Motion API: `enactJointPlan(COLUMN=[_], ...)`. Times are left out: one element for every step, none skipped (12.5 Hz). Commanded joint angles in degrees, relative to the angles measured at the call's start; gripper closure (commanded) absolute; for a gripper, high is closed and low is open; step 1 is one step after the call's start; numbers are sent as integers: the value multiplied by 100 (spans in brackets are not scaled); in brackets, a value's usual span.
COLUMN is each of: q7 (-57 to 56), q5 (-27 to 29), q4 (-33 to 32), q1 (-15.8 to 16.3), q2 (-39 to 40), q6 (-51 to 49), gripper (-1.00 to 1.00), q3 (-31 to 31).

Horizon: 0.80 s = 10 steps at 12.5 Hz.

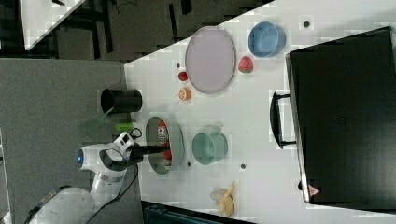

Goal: Pick ketchup from strainer and place it on the table

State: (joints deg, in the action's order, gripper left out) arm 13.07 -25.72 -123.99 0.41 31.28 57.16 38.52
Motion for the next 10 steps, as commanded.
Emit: enactJointPlan(q7=[568,619,637,637,638,638,637,638,638,639], q5=[-329,-371,-378,-383,-382,-382,-382,-380,-371,-293], q4=[251,326,391,437,458,459,446,428,418,411], q1=[152,204,249,287,304,302,299,293,285,253], q2=[346,486,599,669,697,666,587,454,273,45], q6=[241,244,244,244,247,245,215,171,80,-47], gripper=[-100,-100,-91,-68,-42,-21,-21,-21,-21,-21], q3=[-102,-165,-225,-278,-294,-283,-269,-225,-155,-48])
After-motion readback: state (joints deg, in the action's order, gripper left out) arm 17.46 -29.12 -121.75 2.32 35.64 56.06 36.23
